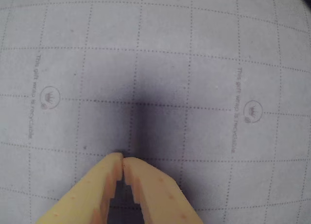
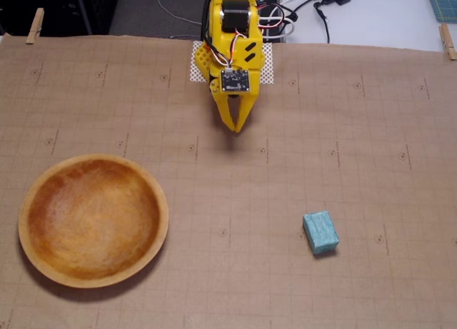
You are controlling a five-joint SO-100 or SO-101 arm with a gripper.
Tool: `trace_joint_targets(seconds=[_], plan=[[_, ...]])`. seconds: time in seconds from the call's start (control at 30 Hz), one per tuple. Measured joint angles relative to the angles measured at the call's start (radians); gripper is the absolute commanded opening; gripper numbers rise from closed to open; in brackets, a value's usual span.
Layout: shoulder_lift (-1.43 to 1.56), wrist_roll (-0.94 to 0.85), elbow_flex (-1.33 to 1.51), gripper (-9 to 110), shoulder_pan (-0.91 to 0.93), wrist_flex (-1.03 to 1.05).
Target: Grasp a blue block and put it in the bowl.
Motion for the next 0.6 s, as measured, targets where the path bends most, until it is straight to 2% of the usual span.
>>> trace_joint_targets(seconds=[0.6], plan=[[0.000,-0.084,0.000,-3,-0.002,0.000]])
